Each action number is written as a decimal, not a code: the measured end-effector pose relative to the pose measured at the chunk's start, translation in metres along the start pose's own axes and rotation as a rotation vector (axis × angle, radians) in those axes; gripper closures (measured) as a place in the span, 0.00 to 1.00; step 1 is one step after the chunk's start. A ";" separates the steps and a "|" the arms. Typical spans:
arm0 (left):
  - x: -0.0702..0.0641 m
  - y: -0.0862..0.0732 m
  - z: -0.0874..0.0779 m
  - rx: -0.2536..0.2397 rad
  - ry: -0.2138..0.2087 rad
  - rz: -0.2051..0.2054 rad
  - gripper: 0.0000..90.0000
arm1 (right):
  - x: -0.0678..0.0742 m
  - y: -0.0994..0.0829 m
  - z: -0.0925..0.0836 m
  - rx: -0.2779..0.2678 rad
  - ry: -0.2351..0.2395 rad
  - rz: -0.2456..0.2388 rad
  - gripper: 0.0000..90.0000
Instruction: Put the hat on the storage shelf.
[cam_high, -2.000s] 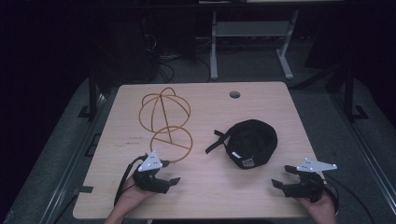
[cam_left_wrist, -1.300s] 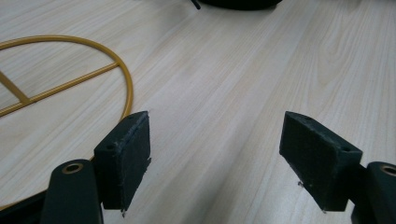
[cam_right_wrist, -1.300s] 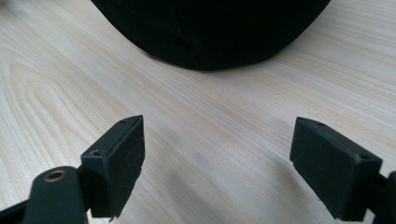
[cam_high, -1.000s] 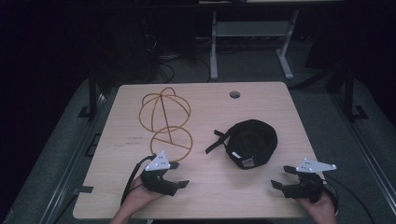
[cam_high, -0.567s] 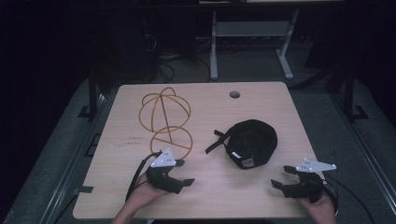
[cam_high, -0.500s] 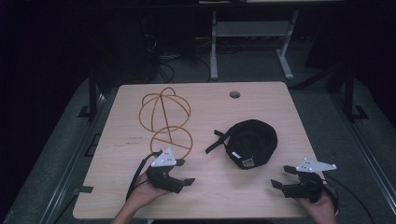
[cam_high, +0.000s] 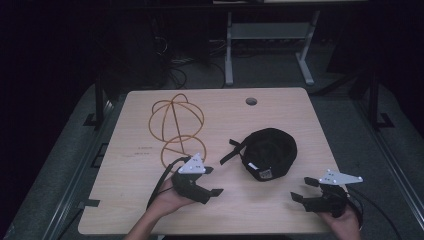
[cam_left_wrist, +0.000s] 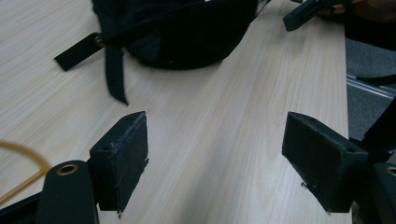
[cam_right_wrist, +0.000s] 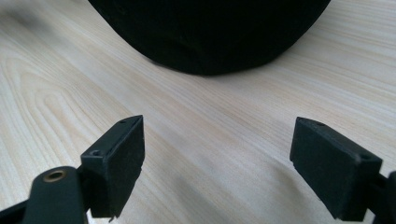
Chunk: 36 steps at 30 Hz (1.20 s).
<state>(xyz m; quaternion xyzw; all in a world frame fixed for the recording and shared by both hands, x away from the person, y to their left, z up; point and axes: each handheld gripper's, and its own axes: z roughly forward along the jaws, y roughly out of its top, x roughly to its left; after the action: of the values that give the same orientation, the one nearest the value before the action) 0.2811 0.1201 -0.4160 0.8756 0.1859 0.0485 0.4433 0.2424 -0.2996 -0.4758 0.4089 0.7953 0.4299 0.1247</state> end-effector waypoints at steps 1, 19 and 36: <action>-0.001 0.002 0.001 0.001 -0.003 0.004 0.25 | 0.000 0.000 0.000 0.000 0.000 0.000 0.20; -0.016 0.062 0.031 -0.021 -0.063 0.098 0.25 | 0.000 0.000 -0.002 -0.014 0.015 0.011 0.19; -0.021 0.102 0.081 0.079 -0.126 0.161 0.27 | -0.001 0.001 -0.002 -0.020 0.021 0.008 0.20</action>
<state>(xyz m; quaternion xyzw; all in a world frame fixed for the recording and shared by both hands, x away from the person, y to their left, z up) 0.3108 -0.0038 -0.3817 0.9058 0.0888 0.0214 0.4138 0.2423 -0.3011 -0.4741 0.4062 0.7906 0.4426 0.1188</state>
